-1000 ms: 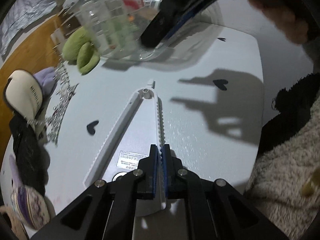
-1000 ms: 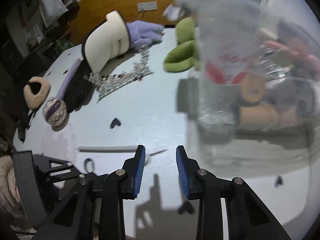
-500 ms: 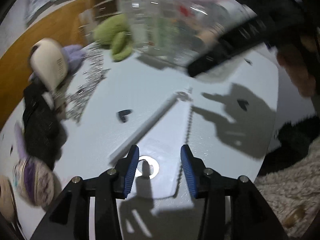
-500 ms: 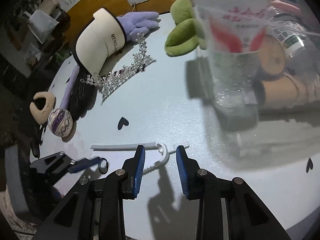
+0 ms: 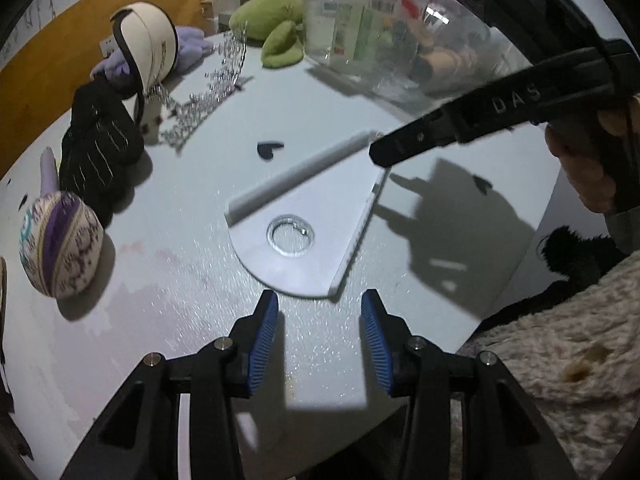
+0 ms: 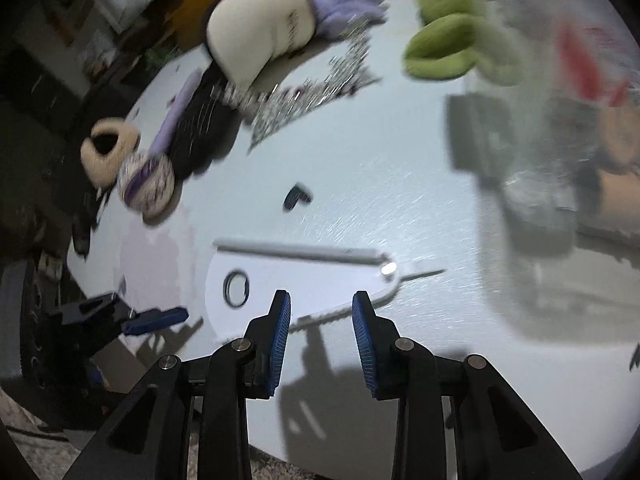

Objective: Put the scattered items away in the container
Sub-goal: 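Close the right gripper on the white piece's long strip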

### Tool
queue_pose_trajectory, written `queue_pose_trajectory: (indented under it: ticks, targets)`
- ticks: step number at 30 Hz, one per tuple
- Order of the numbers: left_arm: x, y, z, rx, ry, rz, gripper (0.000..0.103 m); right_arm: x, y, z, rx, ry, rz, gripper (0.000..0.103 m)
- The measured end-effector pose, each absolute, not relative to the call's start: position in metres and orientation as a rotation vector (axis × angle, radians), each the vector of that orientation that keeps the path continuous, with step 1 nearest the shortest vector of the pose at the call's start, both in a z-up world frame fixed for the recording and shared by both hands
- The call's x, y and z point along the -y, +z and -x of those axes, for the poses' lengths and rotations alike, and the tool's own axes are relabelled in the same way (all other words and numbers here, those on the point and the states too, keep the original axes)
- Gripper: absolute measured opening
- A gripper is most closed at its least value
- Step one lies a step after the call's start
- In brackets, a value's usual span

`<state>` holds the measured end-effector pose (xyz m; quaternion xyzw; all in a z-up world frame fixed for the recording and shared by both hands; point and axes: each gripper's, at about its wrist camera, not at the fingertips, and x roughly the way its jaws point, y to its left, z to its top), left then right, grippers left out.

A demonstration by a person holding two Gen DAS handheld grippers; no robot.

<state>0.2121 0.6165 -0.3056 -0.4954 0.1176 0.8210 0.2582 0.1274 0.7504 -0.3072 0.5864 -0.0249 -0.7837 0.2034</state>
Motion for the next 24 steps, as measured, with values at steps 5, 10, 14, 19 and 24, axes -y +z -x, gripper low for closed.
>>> queue_pose_trajectory:
  ticks: [5,10,14,19,24]
  targets:
    - [-0.616,-0.315,-0.202,-0.336,2.291,1.378,0.044,-0.746,-0.326,-0.134,-0.024,-2.162,-1.683,0.032]
    - [-0.611,-0.316,-0.188,-0.297,2.350,1.395,0.043,-0.760,-0.324,-0.136,0.010,-2.192,-1.694,0.032]
    - [-0.607,-0.315,-0.180,-0.263,2.378,1.408,0.043,-0.771,-0.318,-0.138,0.044,-2.233,-1.678,0.032]
    - [-0.597,-0.308,-0.182,-0.197,2.399,1.420,0.044,-0.786,-0.305,-0.123,0.132,-2.300,-1.652,0.032]
    - [-0.592,-0.313,-0.184,-0.194,2.411,1.476,0.044,-0.781,-0.315,-0.096,0.105,-2.283,-1.680,0.032]
